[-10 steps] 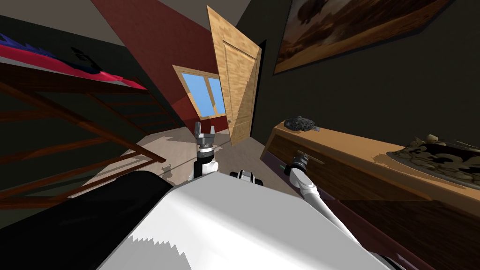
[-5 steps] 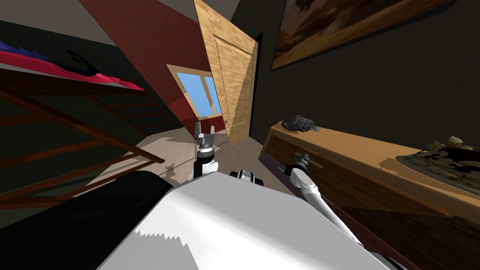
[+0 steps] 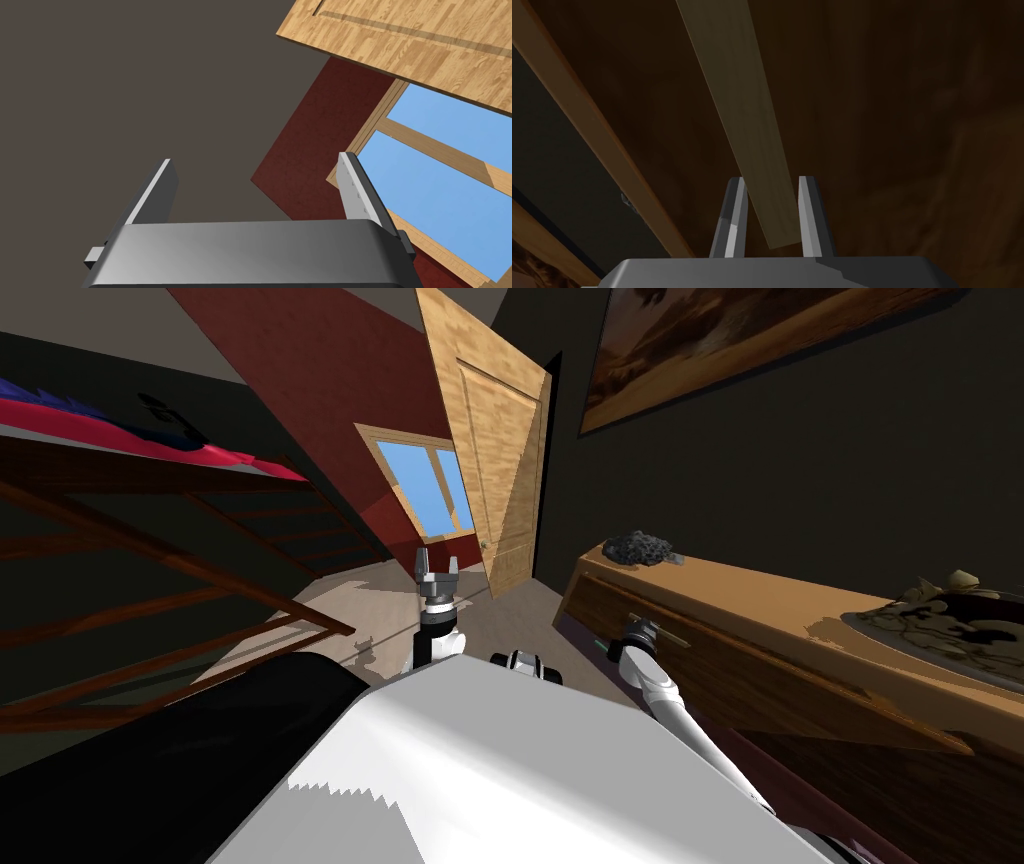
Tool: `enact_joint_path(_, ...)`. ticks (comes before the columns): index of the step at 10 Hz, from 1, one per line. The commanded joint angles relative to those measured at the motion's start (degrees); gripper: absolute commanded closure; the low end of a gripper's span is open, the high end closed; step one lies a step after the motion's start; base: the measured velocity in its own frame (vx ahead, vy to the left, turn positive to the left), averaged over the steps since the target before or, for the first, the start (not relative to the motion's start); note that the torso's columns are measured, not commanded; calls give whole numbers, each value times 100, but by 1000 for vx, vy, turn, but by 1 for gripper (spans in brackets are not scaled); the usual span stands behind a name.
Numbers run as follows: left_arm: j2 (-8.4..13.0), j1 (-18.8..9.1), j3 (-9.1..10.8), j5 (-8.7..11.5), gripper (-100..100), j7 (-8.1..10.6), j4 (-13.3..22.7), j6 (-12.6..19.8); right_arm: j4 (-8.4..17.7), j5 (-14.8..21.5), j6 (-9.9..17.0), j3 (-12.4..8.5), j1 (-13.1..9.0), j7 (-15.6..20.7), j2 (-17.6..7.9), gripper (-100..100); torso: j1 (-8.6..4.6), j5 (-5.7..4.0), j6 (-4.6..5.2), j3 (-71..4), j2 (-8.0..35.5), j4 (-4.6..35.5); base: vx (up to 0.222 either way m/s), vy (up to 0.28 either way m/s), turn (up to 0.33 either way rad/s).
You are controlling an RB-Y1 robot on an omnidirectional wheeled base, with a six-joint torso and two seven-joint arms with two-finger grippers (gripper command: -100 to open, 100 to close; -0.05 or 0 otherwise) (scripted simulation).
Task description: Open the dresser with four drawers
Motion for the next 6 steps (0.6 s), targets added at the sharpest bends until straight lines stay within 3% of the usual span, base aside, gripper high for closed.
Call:
enact_joint_path(1, 0, 0, 0, 0, 0, 0, 0, 0, -66, -53, -23, -4, -6, 59, -4, 100, -15, 4, 0, -4, -2, 4, -177, 137, -26)
enact_joint_path(6, 0, 0, 0, 0, 0, 0, 0, 0, -170, -52, -16, 48, 27, 127, 43, 100, -10, 3, 2, -9, -13, 0, -127, 110, -32)
